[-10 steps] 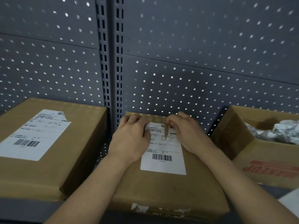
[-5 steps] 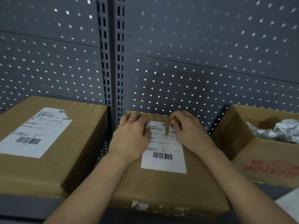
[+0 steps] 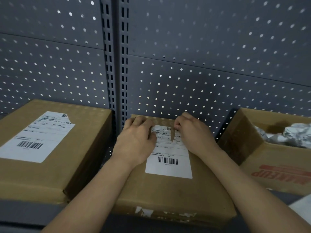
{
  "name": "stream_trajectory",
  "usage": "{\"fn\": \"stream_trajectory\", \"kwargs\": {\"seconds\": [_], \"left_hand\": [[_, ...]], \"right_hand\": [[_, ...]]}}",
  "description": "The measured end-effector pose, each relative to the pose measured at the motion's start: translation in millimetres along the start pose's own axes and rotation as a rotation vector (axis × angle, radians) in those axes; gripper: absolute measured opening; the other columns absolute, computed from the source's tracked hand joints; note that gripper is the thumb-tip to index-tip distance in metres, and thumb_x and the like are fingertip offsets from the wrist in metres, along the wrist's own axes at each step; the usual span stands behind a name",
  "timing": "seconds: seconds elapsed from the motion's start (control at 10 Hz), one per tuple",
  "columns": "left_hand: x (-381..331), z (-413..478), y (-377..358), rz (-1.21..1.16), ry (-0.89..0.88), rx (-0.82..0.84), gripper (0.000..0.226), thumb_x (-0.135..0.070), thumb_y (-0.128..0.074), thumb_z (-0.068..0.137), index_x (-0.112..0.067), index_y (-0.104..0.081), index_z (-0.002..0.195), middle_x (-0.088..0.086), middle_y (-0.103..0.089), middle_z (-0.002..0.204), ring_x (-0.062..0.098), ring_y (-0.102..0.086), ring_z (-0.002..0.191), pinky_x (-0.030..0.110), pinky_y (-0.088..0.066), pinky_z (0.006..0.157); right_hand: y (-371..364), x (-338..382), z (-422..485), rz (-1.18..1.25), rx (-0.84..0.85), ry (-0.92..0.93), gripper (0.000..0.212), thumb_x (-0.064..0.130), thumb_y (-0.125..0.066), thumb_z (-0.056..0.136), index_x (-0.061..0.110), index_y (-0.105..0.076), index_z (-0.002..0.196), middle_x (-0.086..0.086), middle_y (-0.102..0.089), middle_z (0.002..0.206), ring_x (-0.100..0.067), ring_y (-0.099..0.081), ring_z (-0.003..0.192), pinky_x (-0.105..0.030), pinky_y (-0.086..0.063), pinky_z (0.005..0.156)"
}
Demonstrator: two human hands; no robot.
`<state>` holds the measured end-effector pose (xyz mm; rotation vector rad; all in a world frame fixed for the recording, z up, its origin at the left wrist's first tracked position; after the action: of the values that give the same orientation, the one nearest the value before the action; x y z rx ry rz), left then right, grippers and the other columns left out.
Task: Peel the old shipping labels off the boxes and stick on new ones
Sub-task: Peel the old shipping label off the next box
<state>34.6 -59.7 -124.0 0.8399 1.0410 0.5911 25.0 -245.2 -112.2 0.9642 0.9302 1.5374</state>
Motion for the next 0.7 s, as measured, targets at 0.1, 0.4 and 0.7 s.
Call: {"fn": "stream_trajectory", "kwargs": {"seconds": [0.1,0.4,0.7], "left_hand": [[0.2,-0.3,-0.8,0.005,-0.008,-0.006,0.036,-0.034,-0.048,0.095,-0.030,-0.054,0.130,-0.008,-0.046,0.138,0.021,-0.031,0.129,0.036,-0.038,0.101],[0.4,0.6,-1.4,0.006,-0.019,-0.014,0.036,-0.036,-0.047,0.095,-0.030,-0.052,0.130,-0.008,-0.045,0.140,0.020,-0.030,0.131,0.036,-0.039,0.103],[0.3,-0.2,-0.9,0.002,-0.005,-0.008,0.035,-0.036,-0.047,0.095,-0.030,-0.053,0.129,-0.008,-0.045,0.139,0.021,-0.031,0.130,0.041,-0.041,0.102]], "right_hand": [[-1.0,-1.5,-2.1,0.028,0.005,-0.025,0.013,0.009,-0.051,0.097,0.014,-0.060,0.089,0.007,-0.046,0.091,-0.014,-0.053,0.077,-0.031,-0.045,0.066],[0.6,-4.7,-5.4,0.178,0.046,-0.099,0.016,0.014,-0.046,0.099,0.021,-0.049,0.086,0.005,-0.048,0.093,-0.010,-0.051,0.079,-0.032,-0.047,0.075],[5.0,-6.2,-10.0,0.343,0.034,-0.065,0.022,0.013,-0.052,0.094,0.025,-0.061,0.111,0.015,-0.046,0.095,0.005,-0.047,0.077,-0.027,-0.042,0.079]]}}
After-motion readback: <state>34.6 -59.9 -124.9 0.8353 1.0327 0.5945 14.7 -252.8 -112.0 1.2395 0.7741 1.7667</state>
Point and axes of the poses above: each hand's wrist, its own z-axis towards the middle knuckle, its own y-axis out of the back of the hand, x = y × z, the point moved 2 cm from there along z, towards the middle knuckle
